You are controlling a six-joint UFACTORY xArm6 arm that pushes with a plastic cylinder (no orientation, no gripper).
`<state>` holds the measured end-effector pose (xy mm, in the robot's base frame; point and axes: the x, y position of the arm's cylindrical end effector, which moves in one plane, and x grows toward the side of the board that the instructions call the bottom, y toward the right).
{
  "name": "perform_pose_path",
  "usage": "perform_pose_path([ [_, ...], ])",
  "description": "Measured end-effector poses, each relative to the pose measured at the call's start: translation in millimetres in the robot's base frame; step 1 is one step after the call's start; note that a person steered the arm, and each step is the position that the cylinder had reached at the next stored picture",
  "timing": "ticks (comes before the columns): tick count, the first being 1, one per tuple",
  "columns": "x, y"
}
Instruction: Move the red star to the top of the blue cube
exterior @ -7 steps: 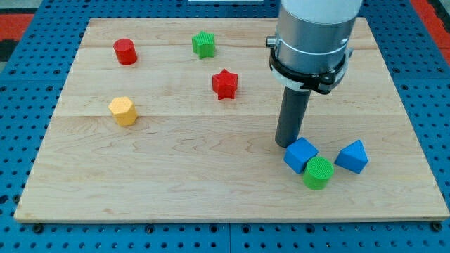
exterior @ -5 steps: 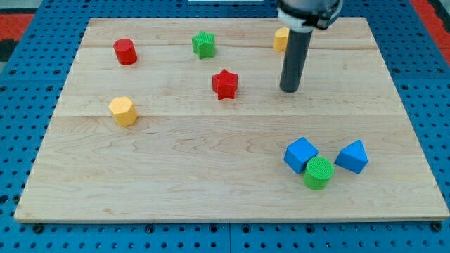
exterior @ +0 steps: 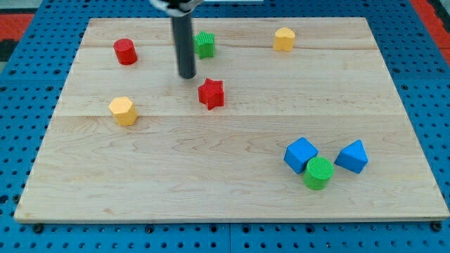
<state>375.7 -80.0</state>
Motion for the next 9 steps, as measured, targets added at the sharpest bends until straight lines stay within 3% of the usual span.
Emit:
perform_pose_path([
  [1,57.3,88.4],
  [2,29.8,116.1],
  [3,-39.7,109.8],
  [4,11.7,147.2],
  [5,-0.6,117.5],
  [7,68.4,129.8],
  [9,86.6,169.4],
])
